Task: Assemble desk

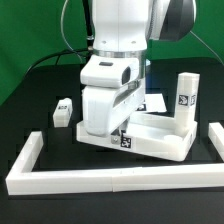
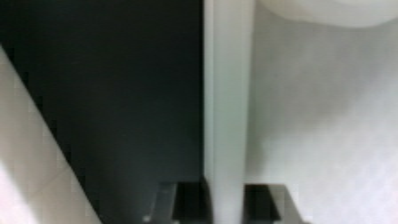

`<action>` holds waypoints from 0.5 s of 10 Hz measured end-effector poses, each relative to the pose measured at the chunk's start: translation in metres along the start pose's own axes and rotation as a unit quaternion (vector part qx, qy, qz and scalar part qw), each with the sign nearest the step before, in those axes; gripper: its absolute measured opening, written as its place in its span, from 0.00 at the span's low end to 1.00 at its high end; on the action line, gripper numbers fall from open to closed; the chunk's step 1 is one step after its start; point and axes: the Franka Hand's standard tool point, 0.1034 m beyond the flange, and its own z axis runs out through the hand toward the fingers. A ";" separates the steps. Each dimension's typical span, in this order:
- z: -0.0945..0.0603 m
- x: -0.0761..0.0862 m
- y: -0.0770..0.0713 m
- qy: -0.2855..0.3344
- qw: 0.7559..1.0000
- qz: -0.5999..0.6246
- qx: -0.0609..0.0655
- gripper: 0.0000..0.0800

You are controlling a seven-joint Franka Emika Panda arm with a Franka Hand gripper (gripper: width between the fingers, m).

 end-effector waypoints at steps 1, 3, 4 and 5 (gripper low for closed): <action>0.000 0.014 0.007 0.015 0.999 -0.047 -0.012 0.08; -0.001 0.043 0.027 0.045 0.992 -0.111 -0.026 0.08; 0.000 0.049 0.029 0.051 0.992 -0.111 -0.027 0.08; 0.001 0.046 0.029 0.049 0.993 -0.108 -0.025 0.08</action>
Offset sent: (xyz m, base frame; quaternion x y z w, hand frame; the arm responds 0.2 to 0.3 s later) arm 0.0330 0.0422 0.0006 0.0019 0.0605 -0.0229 0.9979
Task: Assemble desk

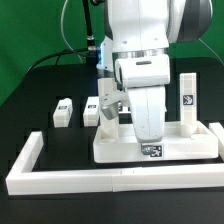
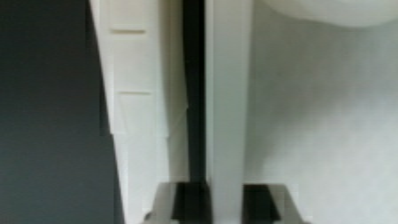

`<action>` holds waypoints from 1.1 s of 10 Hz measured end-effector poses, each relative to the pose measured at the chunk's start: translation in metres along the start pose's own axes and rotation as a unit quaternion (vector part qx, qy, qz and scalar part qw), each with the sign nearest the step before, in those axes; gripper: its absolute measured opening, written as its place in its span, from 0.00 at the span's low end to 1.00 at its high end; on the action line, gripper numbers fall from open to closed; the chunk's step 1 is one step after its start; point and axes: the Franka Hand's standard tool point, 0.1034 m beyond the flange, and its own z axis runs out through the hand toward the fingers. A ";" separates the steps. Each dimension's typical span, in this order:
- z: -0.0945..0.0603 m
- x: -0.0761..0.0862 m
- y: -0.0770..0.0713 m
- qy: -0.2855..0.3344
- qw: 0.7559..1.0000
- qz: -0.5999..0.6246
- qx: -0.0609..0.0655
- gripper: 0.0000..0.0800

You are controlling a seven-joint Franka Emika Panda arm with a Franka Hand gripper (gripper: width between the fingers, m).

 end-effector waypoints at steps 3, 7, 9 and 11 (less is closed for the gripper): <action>0.000 -0.002 0.000 -0.001 1.000 0.005 0.000 0.08; 0.010 0.024 0.015 0.003 1.000 0.020 -0.001 0.08; 0.014 0.024 0.014 -0.014 1.000 0.017 0.006 0.08; 0.019 0.023 0.014 -0.016 1.000 0.010 0.000 0.08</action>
Offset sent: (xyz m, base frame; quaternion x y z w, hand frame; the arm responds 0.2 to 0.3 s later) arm 0.0000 0.0000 0.0000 0.0000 0.0000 0.0000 1.0000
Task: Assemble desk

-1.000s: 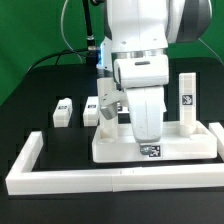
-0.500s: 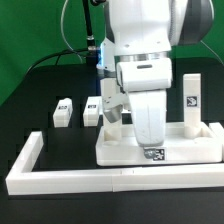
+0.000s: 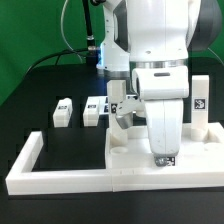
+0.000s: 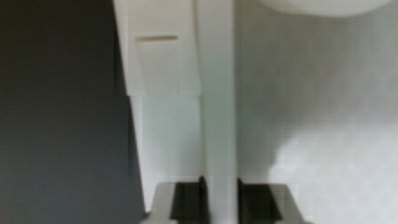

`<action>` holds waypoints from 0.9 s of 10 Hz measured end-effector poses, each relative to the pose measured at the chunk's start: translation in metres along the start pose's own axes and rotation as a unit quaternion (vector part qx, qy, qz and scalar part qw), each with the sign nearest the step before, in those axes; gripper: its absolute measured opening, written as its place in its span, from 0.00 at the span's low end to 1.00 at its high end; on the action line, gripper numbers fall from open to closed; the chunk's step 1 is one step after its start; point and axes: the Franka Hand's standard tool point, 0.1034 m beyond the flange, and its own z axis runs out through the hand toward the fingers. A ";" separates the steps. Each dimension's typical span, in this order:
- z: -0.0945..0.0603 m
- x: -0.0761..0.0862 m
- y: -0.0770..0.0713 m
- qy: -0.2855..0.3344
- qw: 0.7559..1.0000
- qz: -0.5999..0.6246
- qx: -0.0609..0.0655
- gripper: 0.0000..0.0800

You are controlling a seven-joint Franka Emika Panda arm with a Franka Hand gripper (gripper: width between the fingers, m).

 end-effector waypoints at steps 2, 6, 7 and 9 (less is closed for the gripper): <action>0.001 -0.004 -0.002 -0.001 1.000 0.003 0.003 0.08; 0.000 -0.004 -0.019 -0.004 0.999 0.002 0.034 0.49; -0.001 -0.003 -0.024 -0.004 0.999 0.001 0.041 0.67; -0.001 -0.003 -0.027 -0.005 0.999 0.001 0.046 0.80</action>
Offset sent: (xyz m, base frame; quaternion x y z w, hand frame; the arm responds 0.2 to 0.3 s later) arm 0.0000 0.0000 0.0000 0.0000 0.0000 0.0000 1.0000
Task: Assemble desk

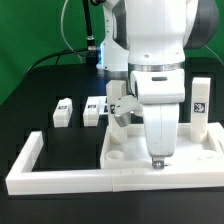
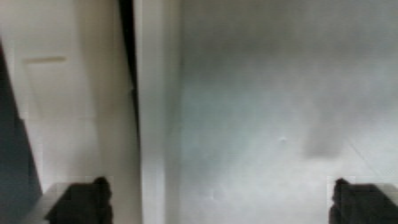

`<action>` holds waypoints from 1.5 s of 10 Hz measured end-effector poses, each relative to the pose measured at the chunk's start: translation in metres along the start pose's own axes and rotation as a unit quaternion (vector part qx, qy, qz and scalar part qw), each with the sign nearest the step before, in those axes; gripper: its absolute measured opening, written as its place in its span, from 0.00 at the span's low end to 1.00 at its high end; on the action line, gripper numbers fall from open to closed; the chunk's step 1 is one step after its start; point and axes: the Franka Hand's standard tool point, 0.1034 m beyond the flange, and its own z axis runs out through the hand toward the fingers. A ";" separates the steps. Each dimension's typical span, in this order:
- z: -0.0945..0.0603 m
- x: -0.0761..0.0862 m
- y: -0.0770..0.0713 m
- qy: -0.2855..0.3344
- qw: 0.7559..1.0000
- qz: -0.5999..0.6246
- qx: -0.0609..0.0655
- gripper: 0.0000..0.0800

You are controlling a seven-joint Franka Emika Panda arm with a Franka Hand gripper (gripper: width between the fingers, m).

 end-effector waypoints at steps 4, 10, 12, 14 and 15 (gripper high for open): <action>0.000 0.000 0.000 0.000 1.000 0.000 0.000 0.81; -0.082 -0.020 0.017 -0.018 0.999 0.038 0.021 0.81; -0.082 -0.027 0.012 -0.018 0.998 0.051 0.014 0.81; -0.082 -0.026 0.012 -0.019 0.991 0.131 0.014 0.81; -0.081 -0.026 0.011 -0.019 0.987 0.161 0.013 0.81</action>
Offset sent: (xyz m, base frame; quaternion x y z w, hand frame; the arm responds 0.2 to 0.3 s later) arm 0.0000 0.0000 0.0000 0.0000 0.0000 0.0000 1.0000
